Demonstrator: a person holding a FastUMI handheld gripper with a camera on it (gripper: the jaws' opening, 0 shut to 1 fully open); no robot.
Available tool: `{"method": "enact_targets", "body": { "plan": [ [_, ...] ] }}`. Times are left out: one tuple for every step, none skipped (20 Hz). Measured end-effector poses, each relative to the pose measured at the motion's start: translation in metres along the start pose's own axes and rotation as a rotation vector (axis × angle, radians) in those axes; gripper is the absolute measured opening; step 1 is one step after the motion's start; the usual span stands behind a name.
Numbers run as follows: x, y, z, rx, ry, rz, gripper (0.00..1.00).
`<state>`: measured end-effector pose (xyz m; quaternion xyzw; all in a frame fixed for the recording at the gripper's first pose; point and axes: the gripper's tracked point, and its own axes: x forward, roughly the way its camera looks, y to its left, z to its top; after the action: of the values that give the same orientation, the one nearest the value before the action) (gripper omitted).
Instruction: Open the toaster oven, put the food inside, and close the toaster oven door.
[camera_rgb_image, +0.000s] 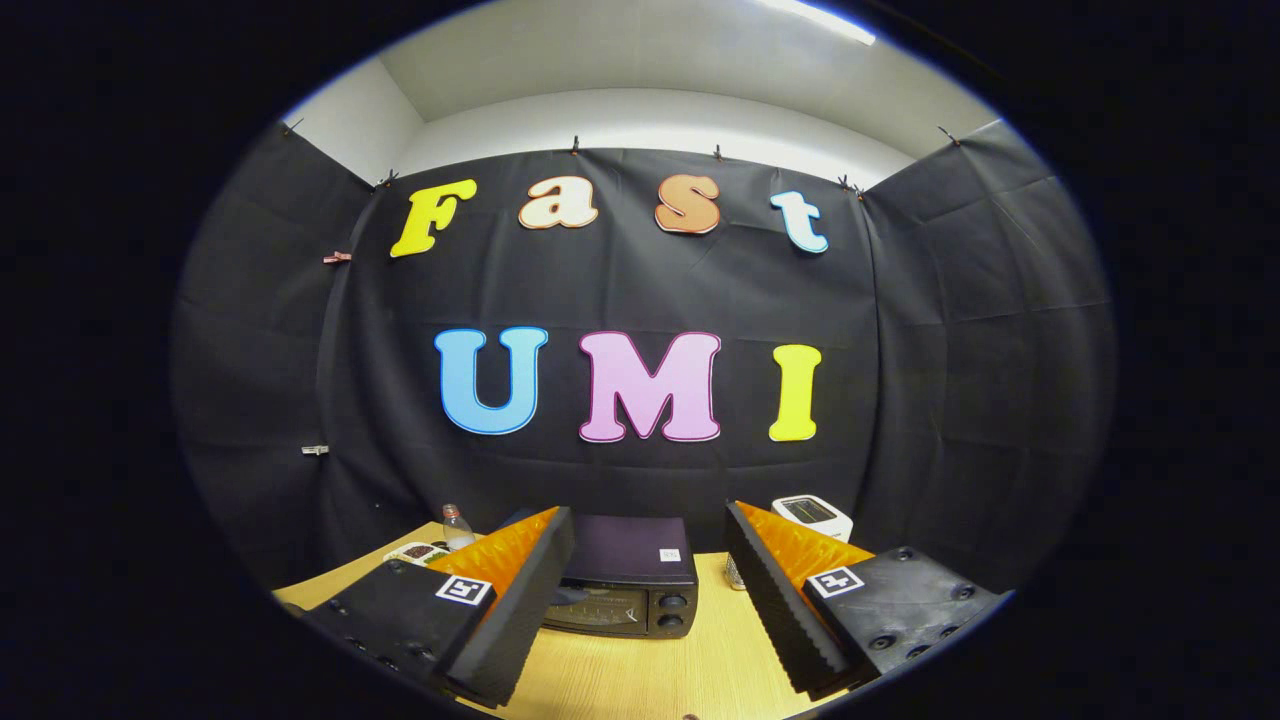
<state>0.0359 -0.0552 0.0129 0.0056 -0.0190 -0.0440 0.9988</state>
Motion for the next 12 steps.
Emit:
{"method": "enact_targets", "body": {
  "plan": [
    [0.0012, 0.0003, -0.0004, 0.001, 0.002, -0.001, 0.99],
    [0.0006, -0.0011, 0.0005, 0.001, 0.001, -0.005, 0.98],
    [0.0006, -0.0022, 0.0008, 0.002, -0.001, -0.009, 0.98],
    [0.0004, -0.0027, 0.0025, 0.006, -0.003, -0.011, 0.98],
    [0.0004, -0.0032, 0.0033, 0.012, -0.005, -0.015, 0.98],
    [0.0005, -0.0044, 0.0041, 0.018, -0.006, -0.019, 0.98],
    [0.0005, -0.0065, 0.0040, 0.023, -0.006, -0.023, 0.98],
    [-0.0001, -0.0080, 0.0038, 0.023, -0.005, -0.026, 0.98],
    [-0.0005, -0.0083, 0.0037, 0.021, -0.006, -0.029, 0.98],
    [-0.0006, -0.0075, 0.0047, 0.018, -0.006, -0.030, 0.98],
    [-0.0002, -0.0086, 0.0042, 0.017, -0.006, -0.033, 0.98],
    [0.0000, -0.0089, 0.0038, 0.017, -0.004, -0.034, 0.98]
  ]
}}
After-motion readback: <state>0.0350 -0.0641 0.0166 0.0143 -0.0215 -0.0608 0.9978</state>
